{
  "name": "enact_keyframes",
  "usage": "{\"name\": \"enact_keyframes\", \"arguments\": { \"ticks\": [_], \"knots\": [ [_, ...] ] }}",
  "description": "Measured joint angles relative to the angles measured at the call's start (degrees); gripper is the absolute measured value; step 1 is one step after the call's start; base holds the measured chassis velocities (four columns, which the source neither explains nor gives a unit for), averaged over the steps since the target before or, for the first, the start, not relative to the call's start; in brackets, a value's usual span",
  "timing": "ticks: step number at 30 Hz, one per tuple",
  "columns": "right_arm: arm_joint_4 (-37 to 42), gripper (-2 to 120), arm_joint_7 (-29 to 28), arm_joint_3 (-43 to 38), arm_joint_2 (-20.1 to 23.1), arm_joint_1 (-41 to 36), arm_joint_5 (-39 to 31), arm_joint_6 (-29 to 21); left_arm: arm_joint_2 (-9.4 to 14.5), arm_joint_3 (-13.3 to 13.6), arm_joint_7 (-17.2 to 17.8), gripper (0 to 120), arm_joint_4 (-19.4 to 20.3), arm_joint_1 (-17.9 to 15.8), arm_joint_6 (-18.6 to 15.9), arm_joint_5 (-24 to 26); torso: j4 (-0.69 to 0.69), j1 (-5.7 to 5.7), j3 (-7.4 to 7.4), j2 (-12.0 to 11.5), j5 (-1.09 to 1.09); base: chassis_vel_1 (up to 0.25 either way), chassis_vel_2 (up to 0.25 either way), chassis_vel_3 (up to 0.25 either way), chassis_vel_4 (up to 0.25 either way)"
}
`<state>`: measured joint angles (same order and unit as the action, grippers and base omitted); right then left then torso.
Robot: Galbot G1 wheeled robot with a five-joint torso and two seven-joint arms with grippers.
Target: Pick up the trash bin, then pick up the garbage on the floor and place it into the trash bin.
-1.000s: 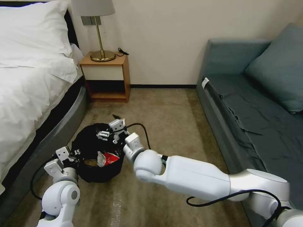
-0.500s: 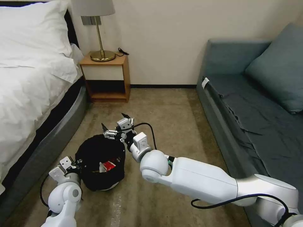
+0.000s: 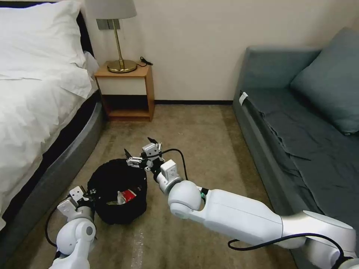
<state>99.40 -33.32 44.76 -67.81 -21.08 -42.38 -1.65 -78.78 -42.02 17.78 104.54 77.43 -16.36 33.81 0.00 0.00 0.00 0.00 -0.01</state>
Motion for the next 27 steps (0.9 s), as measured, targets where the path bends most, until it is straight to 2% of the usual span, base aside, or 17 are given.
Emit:
{"name": "enact_keyframes", "arguments": {
  "ticks": [1,5,6,10,11,14,15,18,19,21,23,24,27],
  "knots": [
    [0.0,100,0.0,0.0,0.0,0.0,0.0,0.0,0.0,0.0,0.0,23,0.0,0.0,0.0,0.0,0.0,0.0,0.0,0.0,0.0,0.0,0.0,0.0,0.0],
    [0.2,100,0.0,-0.4,0.5,-0.4,-0.1,0.0,0.2,-0.4,-2.3,41,0.6,0.6,1.9,-4.0,0.0,0.0,0.0,0.0,0.01,0.0,0.0,0.0,0.0],
    [0.2,100,0.0,-0.4,0.5,-0.4,-0.1,0.0,0.2,-0.4,-2.3,41,0.6,0.6,1.9,-4.0,0.0,0.0,0.0,0.0,0.01,0.0,0.0,0.0,0.0],
    [0.4,100,-0.2,-0.7,0.9,-0.6,-0.2,0.0,0.1,-0.5,-3.4,60,0.9,0.9,2.9,-4.6,0.0,0.0,0.0,0.0,0.0,0.0,0.0,0.0,0.0],
    [0.4,100,-0.2,-0.7,0.9,-0.6,-0.2,0.0,0.1,-0.5,-3.4,60,0.9,0.9,2.9,-4.6,0.0,0.0,0.0,0.0,0.0,0.0,0.0,0.0,0.0],
    [0.9,100,-0.3,-1.7,1.4,-1.0,-0.3,-0.1,0.2,-1.1,-7.7,74,2.1,1.7,5.3,-7.0,0.0,0.0,0.0,0.0,0.01,0.0,0.0,0.0,0.0],
    [0.9,100,-0.3,-1.7,1.4,-1.0,-0.3,-0.1,0.2,-1.1,-7.7,74,2.1,1.7,5.3,-7.0,0.0,0.0,0.0,0.0,0.01,0.0,0.0,0.0,0.0],
    [1.8,100,-0.4,-3.4,2.2,-1.8,-1.1,-0.2,0.6,-1.9,-12.4,89,3.1,2.6,7.6,-9.3,0.01,0.0,0.0,0.0,0.01,0.0,0.0,0.0,0.0],
    [1.8,100,-0.4,-3.4,2.2,-1.8,-1.1,-0.2,0.6,-1.9,-12.4,89,3.1,2.6,7.6,-9.3,0.01,0.0,0.0,0.0,0.01,0.0,0.0,0.0,0.0],
    [2.7,100,-0.4,-5.5,3.2,-2.7,-1.9,-0.3,1.0,-2.3,-15.1,97,3.8,3.2,9.6,-10.5,0.01,0.0,0.0,0.0,0.01,0.0,0.0,0.0,0.0],
    [3.8,100,0.0,-8.5,4.5,-4.2,-2.0,-0.1,1.4,-2.7,-17.4,100,4.5,3.7,12.1,-11.7,0.02,0.0,0.0,0.0,0.01,0.0,0.0,0.0,0.0],
    [3.8,100,0.0,-8.5,4.5,-4.2,-2.0,-0.1,1.4,-2.7,-17.4,100,4.5,3.7,12.1,-11.7,0.02,0.0,0.0,0.0,0.01,0.0,0.0,0.0,0.0],
    [5.6,100,0.6,-14.9,6.7,-7.4,0.5,0.3,2.0,-2.8,-19.5,100,5.7,4.3,16.2,-13.6,0.01,0.0,0.0,0.0,0.01,0.0,0.0,0.0,0.0]
  ]
}}
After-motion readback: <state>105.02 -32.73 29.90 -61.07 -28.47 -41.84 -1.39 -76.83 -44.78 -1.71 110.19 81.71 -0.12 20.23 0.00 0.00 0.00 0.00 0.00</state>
